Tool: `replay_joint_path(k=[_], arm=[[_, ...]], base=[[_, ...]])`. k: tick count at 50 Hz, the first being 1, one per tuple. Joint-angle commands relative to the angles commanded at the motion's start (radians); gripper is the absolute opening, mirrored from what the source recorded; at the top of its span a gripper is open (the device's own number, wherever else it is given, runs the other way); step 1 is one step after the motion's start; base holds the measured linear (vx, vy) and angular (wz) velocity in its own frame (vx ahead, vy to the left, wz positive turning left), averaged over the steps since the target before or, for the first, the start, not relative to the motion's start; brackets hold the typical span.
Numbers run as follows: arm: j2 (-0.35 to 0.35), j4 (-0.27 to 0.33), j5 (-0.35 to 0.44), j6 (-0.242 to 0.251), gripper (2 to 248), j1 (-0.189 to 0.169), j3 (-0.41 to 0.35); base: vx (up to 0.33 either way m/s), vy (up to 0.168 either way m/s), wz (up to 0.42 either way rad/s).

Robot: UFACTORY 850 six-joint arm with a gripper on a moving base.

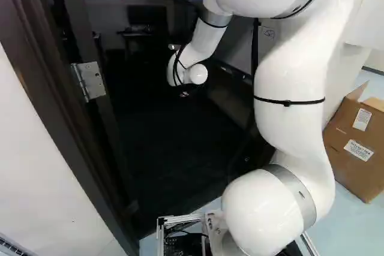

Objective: Open the door and move inside

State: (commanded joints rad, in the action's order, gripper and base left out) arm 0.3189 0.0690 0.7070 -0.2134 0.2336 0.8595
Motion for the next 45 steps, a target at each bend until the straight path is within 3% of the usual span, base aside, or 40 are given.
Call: replay_joint_path(k=[23,45], arm=[[-0.092,-0.011,0.026,0.033,247,-0.036,-0.119],[-0.225,-0.026,0.062,0.080,247,-0.088,-0.290]], base=[[0.000,0.000,0.000],[0.000,0.000,0.000]])
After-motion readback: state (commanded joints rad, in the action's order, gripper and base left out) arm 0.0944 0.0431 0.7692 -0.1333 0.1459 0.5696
